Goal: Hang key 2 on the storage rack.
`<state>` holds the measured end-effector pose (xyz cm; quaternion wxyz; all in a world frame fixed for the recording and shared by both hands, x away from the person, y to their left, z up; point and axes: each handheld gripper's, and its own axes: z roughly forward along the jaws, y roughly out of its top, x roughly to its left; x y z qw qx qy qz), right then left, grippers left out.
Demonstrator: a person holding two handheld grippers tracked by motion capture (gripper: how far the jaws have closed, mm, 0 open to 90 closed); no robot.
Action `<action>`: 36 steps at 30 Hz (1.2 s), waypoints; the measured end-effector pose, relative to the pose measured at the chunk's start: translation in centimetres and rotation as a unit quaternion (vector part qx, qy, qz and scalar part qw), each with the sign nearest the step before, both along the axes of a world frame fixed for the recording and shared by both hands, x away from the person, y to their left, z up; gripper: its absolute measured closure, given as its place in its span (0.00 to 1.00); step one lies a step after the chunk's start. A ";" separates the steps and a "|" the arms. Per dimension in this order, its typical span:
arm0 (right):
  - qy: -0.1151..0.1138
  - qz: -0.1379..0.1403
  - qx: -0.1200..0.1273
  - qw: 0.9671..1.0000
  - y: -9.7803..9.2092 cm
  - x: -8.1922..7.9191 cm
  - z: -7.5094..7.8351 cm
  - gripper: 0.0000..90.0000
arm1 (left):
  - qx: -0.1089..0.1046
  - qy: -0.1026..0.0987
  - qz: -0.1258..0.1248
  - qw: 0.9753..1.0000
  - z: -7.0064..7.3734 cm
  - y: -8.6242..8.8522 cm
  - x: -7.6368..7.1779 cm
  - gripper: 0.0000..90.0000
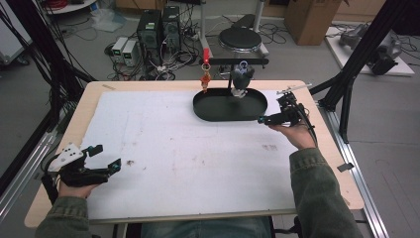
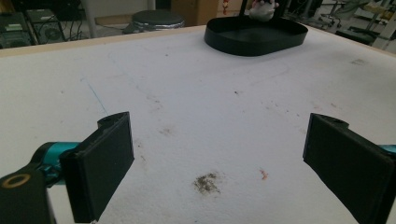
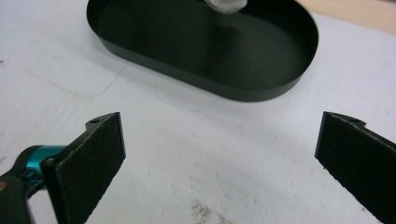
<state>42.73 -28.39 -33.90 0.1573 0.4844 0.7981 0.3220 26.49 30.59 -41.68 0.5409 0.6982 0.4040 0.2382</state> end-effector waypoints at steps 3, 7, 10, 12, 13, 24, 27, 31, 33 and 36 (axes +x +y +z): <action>-0.004 -0.006 0.007 1.000 -0.5 -0.6 -0.5 0.01 | 0.001 0.001 -0.001 1.000 0.0 0.0 0.0 0.10; -0.014 -0.002 0.015 1.000 -1.0 -1.4 -0.9 0.01 | 0.002 0.003 -0.002 1.000 0.0 0.0 0.0 0.10; -0.023 0.003 0.021 1.000 -1.2 -2.0 -1.2 0.01 | 0.002 0.004 -0.001 1.000 0.0 0.0 0.0 0.10; -0.032 0.002 0.025 0.999 -1.4 -2.3 -1.4 0.01 | 0.002 0.005 -0.001 1.000 -0.1 0.0 0.0 0.10; -0.039 0.002 0.031 0.999 -1.5 -2.5 -1.5 0.01 | 0.002 0.005 -0.001 1.000 -0.1 0.0 0.0 0.10; -0.056 0.010 0.039 0.998 -2.4 -4.3 -3.1 0.01 | 0.005 0.010 -0.002 1.000 -0.2 -0.1 0.0 0.10; -0.062 0.008 0.043 0.997 -2.7 -4.7 -3.7 0.01 | 0.004 0.011 -0.001 1.000 -0.3 -0.1 0.0 0.10; -0.059 0.002 0.051 0.997 -3.3 -5.3 -4.4 0.01 | 0.008 0.014 -0.001 1.000 -0.4 -0.1 0.0 0.10; -0.065 0.003 0.055 0.996 -3.6 -5.6 -4.7 0.01 | 0.006 0.014 -0.001 1.000 -0.4 -0.1 0.0 0.10; -0.078 0.003 0.061 0.995 -4.0 -6.1 -5.1 0.01 | 0.007 0.016 -0.001 1.000 -0.5 -0.1 0.0 0.10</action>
